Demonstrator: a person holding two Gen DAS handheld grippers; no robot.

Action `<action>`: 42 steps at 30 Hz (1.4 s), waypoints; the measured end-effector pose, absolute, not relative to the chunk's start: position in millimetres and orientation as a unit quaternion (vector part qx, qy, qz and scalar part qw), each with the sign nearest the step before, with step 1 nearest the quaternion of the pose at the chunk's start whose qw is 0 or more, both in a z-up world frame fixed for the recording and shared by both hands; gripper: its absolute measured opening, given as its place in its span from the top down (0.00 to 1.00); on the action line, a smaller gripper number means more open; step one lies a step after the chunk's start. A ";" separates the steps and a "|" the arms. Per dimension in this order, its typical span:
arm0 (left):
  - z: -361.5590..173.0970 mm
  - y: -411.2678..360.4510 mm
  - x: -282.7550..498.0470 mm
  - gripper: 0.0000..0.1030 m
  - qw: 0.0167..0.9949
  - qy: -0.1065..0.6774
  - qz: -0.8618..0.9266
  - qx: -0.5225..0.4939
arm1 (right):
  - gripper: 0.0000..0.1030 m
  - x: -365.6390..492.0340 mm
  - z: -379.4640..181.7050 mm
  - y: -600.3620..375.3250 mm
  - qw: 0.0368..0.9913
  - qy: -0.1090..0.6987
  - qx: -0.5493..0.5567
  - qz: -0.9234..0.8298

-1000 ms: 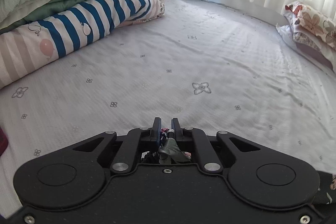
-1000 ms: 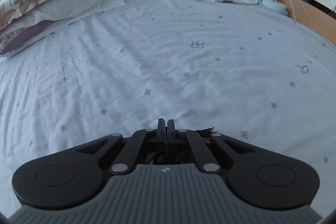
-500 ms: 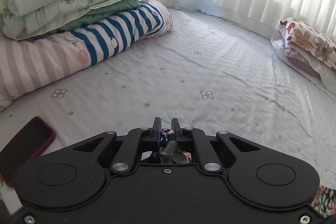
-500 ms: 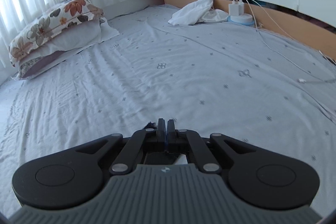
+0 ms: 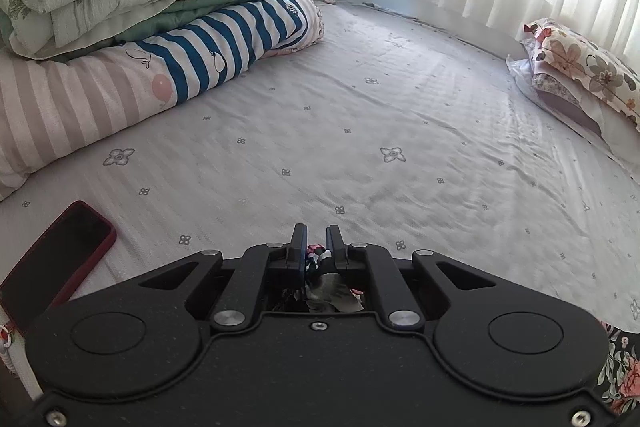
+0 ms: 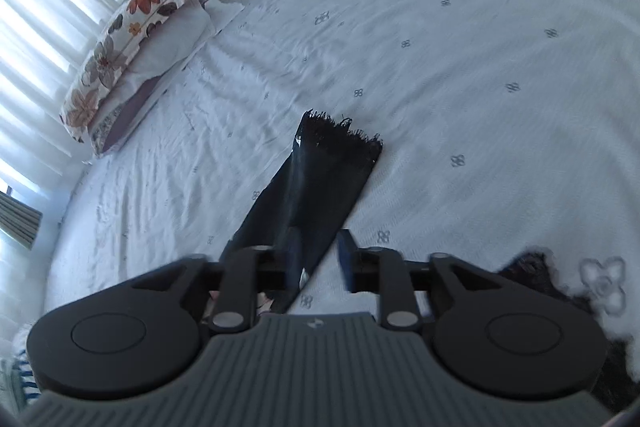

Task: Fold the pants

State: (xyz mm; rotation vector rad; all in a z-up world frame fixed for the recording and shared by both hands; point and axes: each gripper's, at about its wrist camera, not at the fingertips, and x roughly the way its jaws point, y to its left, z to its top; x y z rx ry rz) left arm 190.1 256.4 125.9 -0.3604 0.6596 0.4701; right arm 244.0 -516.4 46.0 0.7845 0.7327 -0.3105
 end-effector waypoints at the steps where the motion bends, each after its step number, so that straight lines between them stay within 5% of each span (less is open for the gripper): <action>1: 124.0 257.0 192.4 0.91 0.902 0.321 0.229 -0.173 | 0.42 253.1 40.7 -513.2 0.850 0.353 0.360 -0.150; 13: 102.4 263.8 210.8 0.91 0.893 0.340 0.243 -0.169 | 0.44 293.5 -18.0 -499.6 0.818 0.363 0.436 -0.094; 15: 99.4 263.9 212.8 0.91 0.892 0.341 0.244 -0.168 | 0.58 290.0 -20.5 -498.7 0.805 0.359 0.467 -0.064; 22: 89.6 263.3 219.8 0.91 0.887 0.348 0.254 -0.168 | 0.69 298.3 -23.7 -496.4 0.811 0.347 0.463 -0.083; 25: 87.1 262.3 221.1 0.91 0.886 0.351 0.256 -0.161 | 0.91 306.5 -26.1 -498.5 0.809 0.332 0.476 -0.093; 28: 85.4 263.7 222.3 0.91 0.884 0.351 0.260 -0.164 | 0.86 316.8 -25.7 -496.1 0.814 0.320 0.478 -0.080; 31: 82.2 264.3 224.6 0.91 0.882 0.354 0.263 -0.165 | 0.57 326.9 -29.5 -494.9 0.812 0.311 0.486 -0.090; 33: 79.9 262.9 226.4 0.91 0.881 0.356 0.264 -0.165 | 0.52 332.0 -34.2 -494.7 0.808 0.304 0.497 -0.091; 34: 79.1 262.7 226.7 0.91 0.881 0.357 0.264 -0.165 | 0.53 333.5 -35.2 -494.1 0.807 0.301 0.499 -0.095; 36: 78.8 262.5 226.3 0.91 0.881 0.357 0.263 -0.165 | 0.95 334.4 -33.5 -491.2 0.808 0.306 0.491 -0.111; 42: 85.7 267.4 218.0 0.91 0.884 0.344 0.263 -0.176 | 0.98 311.1 3.1 -483.6 0.848 0.294 0.412 -0.160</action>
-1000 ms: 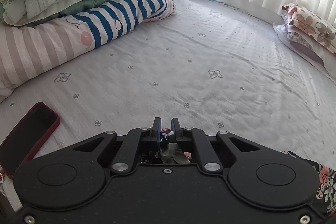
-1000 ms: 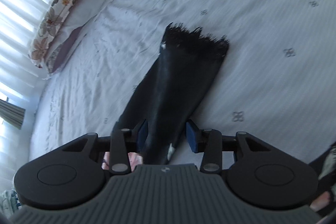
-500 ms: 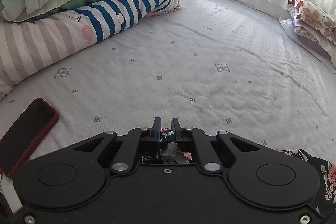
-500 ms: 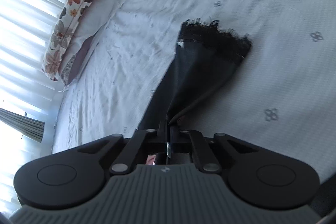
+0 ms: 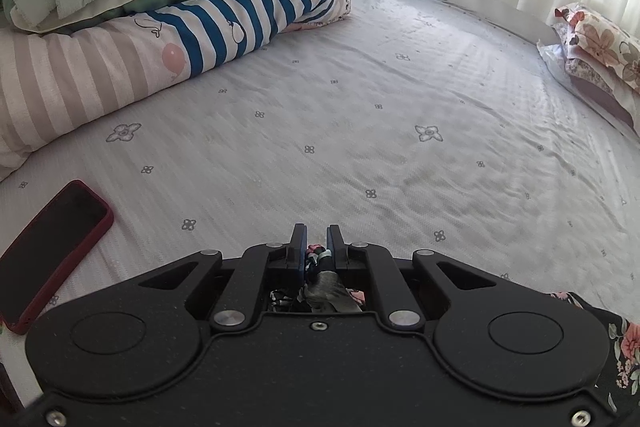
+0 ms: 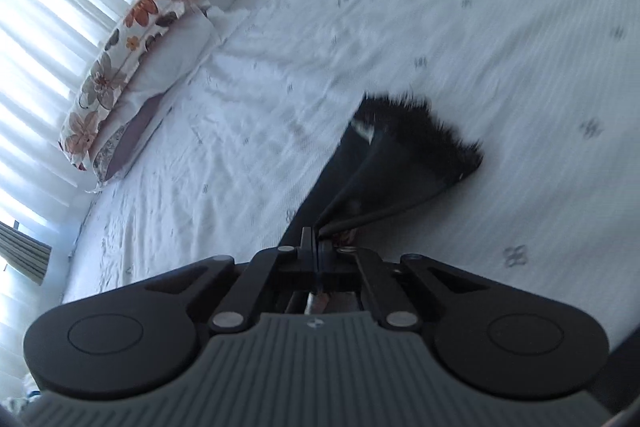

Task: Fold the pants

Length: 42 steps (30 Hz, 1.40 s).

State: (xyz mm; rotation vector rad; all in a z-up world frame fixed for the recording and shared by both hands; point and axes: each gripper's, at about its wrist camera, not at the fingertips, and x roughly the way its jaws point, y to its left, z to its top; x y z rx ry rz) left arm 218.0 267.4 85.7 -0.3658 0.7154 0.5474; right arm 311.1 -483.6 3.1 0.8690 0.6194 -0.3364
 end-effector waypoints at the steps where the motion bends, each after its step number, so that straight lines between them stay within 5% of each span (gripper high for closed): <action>1: 88.1 268.0 215.3 0.91 0.885 0.341 0.262 -0.176 | 0.98 304.0 11.4 -484.8 0.852 0.288 0.405 -0.166; 14: 111.2 270.7 177.9 0.91 0.895 0.327 0.241 -0.184 | 0.97 212.6 58.7 -511.6 0.855 0.284 0.394 -0.181; 20: 107.8 265.4 180.1 0.91 0.895 0.333 0.239 -0.178 | 0.56 209.4 25.0 -524.0 0.833 0.281 0.442 -0.179; 24: 105.3 265.8 183.4 0.91 0.894 0.334 0.245 -0.172 | 0.38 219.1 11.9 -534.6 0.834 0.284 0.408 -0.240; 33: 90.1 269.1 199.8 0.91 0.885 0.346 0.265 -0.165 | 0.37 245.3 -21.2 -548.7 0.823 0.270 0.458 -0.198; 37: 85.7 271.2 204.4 0.91 0.882 0.350 0.270 -0.166 | 0.48 252.2 -26.5 -545.8 0.814 0.258 0.505 -0.122; 42: 80.4 272.7 209.0 0.90 0.879 0.352 0.275 -0.167 | 0.50 267.7 -25.9 -529.4 0.829 0.293 0.464 -0.107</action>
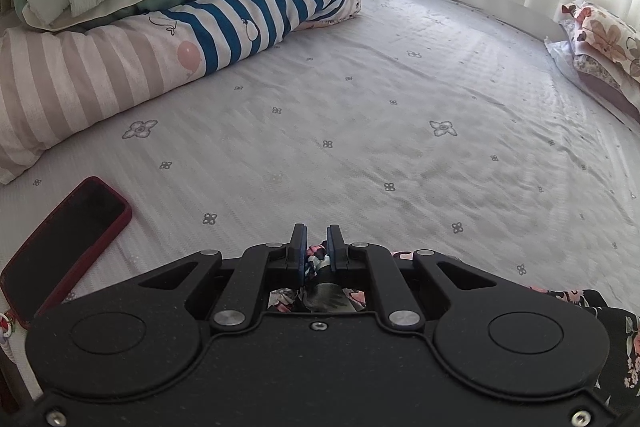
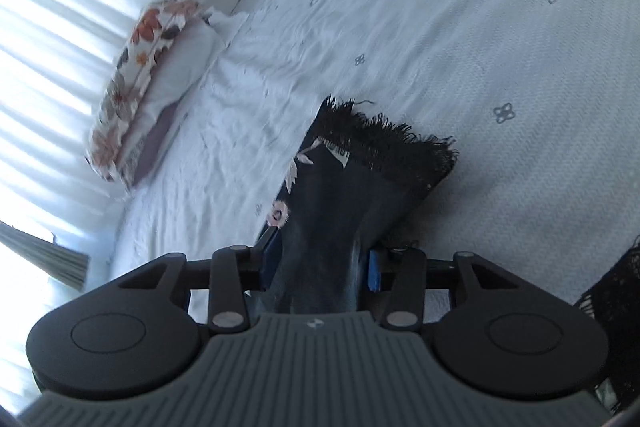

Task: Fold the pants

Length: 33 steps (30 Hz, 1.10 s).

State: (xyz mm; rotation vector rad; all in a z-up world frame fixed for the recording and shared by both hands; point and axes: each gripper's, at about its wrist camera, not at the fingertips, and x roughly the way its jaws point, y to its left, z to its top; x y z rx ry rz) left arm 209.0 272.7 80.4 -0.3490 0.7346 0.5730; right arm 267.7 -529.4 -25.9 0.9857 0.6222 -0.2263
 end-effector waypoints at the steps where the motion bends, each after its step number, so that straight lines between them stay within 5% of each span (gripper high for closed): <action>1: 79.0 272.8 210.0 0.90 0.878 0.353 0.275 -0.167 | 0.49 270.3 -25.7 -526.0 0.834 0.296 0.454 -0.106; 7: 73.7 271.2 215.0 0.90 0.877 0.358 0.274 -0.165 | 0.47 287.5 -31.5 -519.5 0.829 0.300 0.460 -0.111; 10: 71.8 272.5 216.4 0.90 0.876 0.359 0.275 -0.168 | 0.69 296.2 -32.3 -518.6 0.827 0.309 0.452 -0.125; 11: 71.6 272.8 216.7 0.90 0.876 0.359 0.275 -0.170 | 0.92 297.1 -33.6 -518.3 0.824 0.311 0.455 -0.133; 12: 71.8 272.6 216.8 0.90 0.876 0.358 0.274 -0.171 | 0.95 296.4 -34.5 -518.2 0.821 0.309 0.459 -0.140; 33: 120.1 281.2 167.5 0.91 0.899 0.308 0.256 -0.180 | 0.98 189.1 62.0 -522.8 0.871 0.258 0.383 -0.169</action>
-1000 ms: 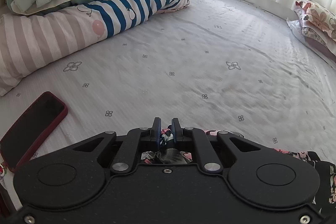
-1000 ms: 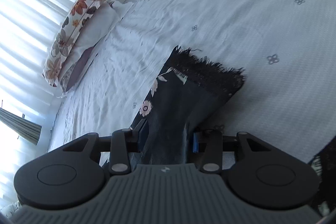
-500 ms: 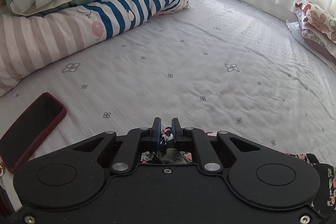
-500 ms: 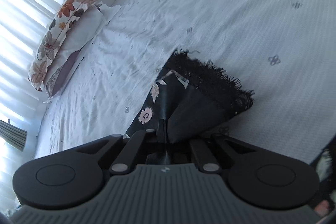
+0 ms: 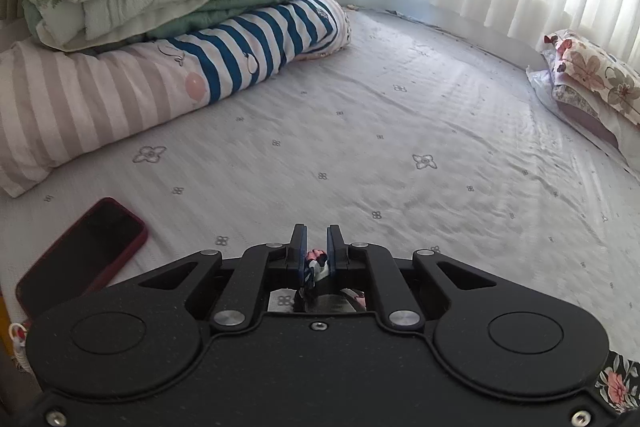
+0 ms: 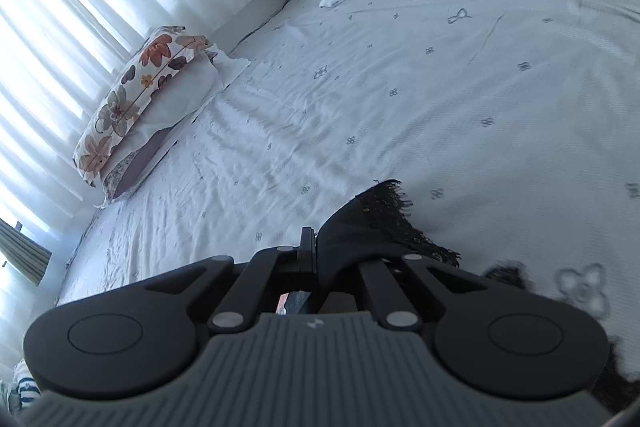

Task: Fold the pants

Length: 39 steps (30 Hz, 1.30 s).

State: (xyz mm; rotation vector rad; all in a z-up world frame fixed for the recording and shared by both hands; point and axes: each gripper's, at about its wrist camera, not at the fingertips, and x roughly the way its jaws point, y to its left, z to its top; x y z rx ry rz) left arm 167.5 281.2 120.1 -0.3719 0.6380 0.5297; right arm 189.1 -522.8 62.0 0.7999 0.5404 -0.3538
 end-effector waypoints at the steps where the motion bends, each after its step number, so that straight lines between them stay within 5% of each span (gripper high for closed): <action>1: 120.2 283.7 162.6 0.91 0.898 0.308 0.257 -0.181 | 0.98 179.0 63.7 -521.8 0.871 0.260 0.380 -0.170; 16: 75.6 297.6 109.5 0.93 0.882 0.353 0.240 -0.201 | 0.97 69.8 33.1 -521.8 0.847 0.316 0.381 -0.194; 20: 77.8 286.2 100.1 0.82 0.889 0.357 0.194 -0.210 | 0.96 61.6 28.5 -522.0 0.842 0.319 0.387 -0.197; 23: 81.4 280.4 90.0 0.56 0.893 0.360 0.171 -0.209 | 0.94 57.1 28.7 -522.8 0.843 0.318 0.386 -0.200; 36: 33.9 283.6 78.6 0.35 0.855 0.408 0.181 -0.262 | 0.91 53.0 20.3 -525.8 0.836 0.327 0.392 -0.200; 38: 27.0 285.9 82.0 0.38 0.852 0.401 0.197 -0.271 | 0.91 52.6 19.1 -526.4 0.835 0.328 0.393 -0.200; 39: 26.8 284.7 82.5 0.52 0.855 0.392 0.209 -0.267 | 0.91 52.5 18.6 -526.3 0.835 0.329 0.393 -0.199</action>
